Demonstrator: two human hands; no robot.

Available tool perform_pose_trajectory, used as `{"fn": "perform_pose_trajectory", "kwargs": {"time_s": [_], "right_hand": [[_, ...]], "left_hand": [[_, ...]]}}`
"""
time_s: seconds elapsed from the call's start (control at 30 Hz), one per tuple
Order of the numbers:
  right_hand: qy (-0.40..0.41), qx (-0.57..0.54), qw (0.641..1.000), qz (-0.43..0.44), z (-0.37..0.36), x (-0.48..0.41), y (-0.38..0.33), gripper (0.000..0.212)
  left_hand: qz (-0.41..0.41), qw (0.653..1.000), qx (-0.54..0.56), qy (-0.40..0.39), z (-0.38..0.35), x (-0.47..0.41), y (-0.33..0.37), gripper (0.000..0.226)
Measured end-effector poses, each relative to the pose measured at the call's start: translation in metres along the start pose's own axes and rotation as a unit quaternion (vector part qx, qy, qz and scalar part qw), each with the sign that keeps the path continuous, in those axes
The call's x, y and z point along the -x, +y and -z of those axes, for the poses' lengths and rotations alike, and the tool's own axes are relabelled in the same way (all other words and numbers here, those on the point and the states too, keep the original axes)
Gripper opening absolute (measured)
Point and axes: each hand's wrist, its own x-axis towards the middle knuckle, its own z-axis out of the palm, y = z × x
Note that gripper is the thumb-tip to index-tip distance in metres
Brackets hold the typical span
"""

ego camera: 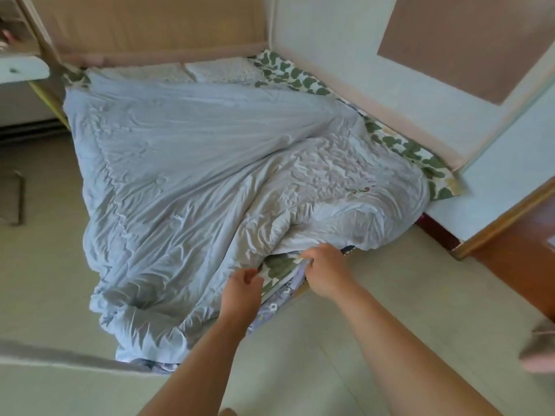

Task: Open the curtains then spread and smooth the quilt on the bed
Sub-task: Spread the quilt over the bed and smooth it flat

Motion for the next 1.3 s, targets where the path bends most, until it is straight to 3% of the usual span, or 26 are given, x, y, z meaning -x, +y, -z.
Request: {"fn": "perform_pose_trajectory", "kwargs": {"time_s": [0.2, 0.4, 0.57, 0.7, 0.8, 0.93, 1.07, 1.2, 1.3], "right_hand": [[-0.072, 0.023, 0.996, 0.054, -0.041, -0.047, 0.009, 0.029], [-0.128, 0.072, 0.987, 0.059, -0.078, -0.090, 0.024, 0.039], [-0.177, 0.110, 0.976, 0.071, -0.115, -0.117, 0.043, 0.038], [-0.204, 0.153, 0.961, 0.108, -0.149, -0.135, 0.060, 0.037], [-0.232, 0.194, 0.939, 0.163, -0.189, -0.160, 0.081, 0.048], [-0.234, 0.262, 0.906, 0.236, -0.229, -0.186, 0.103, 0.076], [-0.207, 0.340, 0.869, 0.295, -0.256, -0.215, 0.122, 0.093], [-0.185, 0.375, 0.852, 0.315, -0.279, -0.241, 0.137, 0.088], [-0.161, 0.357, 0.856, 0.337, -0.295, -0.243, 0.149, 0.052]], "left_hand": [[0.064, 0.997, -0.012, 0.052, 0.004, -0.026, -0.035, 0.032], [0.130, 0.989, -0.052, 0.050, -0.014, -0.068, -0.074, 0.015], [0.165, 0.981, -0.102, 0.005, -0.046, -0.089, -0.108, 0.035], [0.188, 0.970, -0.155, -0.009, -0.068, -0.110, -0.140, 0.035], [0.204, 0.957, -0.209, -0.004, -0.089, -0.134, -0.178, 0.039], [0.168, 0.925, -0.341, 0.007, -0.106, -0.160, -0.218, 0.060], [0.159, 0.862, -0.475, 0.081, -0.110, -0.181, -0.256, 0.059], [0.189, 0.806, -0.556, 0.080, -0.114, -0.191, -0.286, 0.041], [0.174, 0.810, -0.556, 0.066, -0.121, -0.186, -0.300, 0.029]]}}
